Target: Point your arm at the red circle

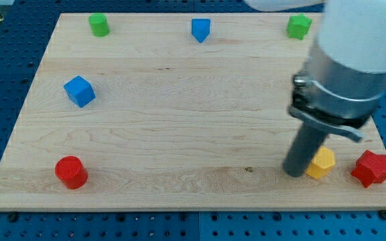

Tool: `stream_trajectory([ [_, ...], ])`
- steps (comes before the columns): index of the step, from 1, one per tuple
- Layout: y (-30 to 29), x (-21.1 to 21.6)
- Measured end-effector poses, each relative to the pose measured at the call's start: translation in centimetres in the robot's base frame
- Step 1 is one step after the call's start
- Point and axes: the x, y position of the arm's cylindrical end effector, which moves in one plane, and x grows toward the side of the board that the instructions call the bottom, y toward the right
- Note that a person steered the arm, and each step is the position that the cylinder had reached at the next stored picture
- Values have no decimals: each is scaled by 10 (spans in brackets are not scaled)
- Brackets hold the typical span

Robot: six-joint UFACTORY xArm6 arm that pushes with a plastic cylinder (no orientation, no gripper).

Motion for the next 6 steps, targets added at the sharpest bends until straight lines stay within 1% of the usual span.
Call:
stream_trajectory([
  [1, 30, 0],
  [2, 7, 0],
  [3, -59, 0],
  [4, -123, 15],
  [5, -194, 40],
  [6, -207, 45],
])
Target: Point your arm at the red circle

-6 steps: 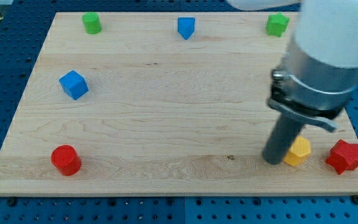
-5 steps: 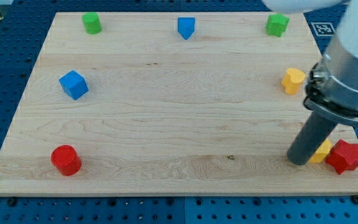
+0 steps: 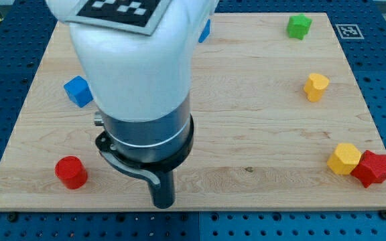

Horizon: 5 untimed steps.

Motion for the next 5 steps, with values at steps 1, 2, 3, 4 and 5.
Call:
stream_trajectory([
  [1, -12, 0],
  [2, -51, 0],
  [3, -100, 0],
  [4, -156, -2],
  [5, -163, -45],
])
